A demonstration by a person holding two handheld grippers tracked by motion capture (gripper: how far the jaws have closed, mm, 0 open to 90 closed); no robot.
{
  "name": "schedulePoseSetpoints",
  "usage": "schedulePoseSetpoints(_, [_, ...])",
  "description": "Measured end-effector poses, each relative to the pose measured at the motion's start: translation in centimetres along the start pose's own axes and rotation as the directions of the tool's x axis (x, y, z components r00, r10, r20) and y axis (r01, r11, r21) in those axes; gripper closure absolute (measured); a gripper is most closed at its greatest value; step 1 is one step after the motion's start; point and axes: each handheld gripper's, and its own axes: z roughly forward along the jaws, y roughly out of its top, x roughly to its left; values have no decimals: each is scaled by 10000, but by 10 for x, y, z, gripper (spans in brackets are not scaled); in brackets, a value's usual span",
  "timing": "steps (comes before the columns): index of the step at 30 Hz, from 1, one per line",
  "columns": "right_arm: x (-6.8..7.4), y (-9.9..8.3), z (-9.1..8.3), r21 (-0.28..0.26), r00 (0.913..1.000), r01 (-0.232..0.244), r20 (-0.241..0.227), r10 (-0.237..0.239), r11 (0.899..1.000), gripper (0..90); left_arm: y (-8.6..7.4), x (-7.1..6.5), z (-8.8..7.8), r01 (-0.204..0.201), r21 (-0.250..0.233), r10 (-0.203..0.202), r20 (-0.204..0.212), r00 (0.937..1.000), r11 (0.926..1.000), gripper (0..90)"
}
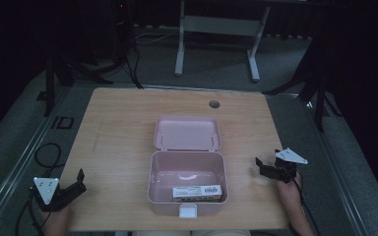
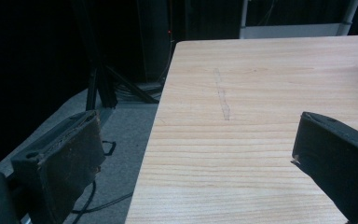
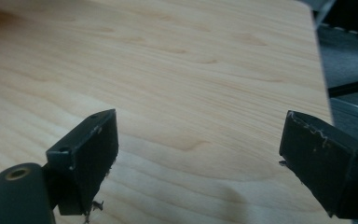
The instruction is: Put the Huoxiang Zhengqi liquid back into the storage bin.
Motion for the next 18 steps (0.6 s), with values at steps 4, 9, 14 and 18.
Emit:
schedulePoseSetpoints(4, [-1,-1,-2,-35,9978,-341,570,342,9994,114,0,0,0,-26,-14,26,20,10000,10000,22])
schedulePoseSetpoints(9, [-5,-2,-4,-217,9937,-586,948,605,9980,114,0,0,0,-45,-25,45,31,10000,10000,21])
schedulePoseSetpoints(14, [-5,-2,-9,-501,9888,-678,1297,738,9964,114,0,0,0,-63,-30,63,51,10000,10000,22])
schedulePoseSetpoints(18, [-9,-3,-13,-687,9774,-1048,1770,1155,9921,115,0,0,0,-52,-42,53,52,10000,10000,21])
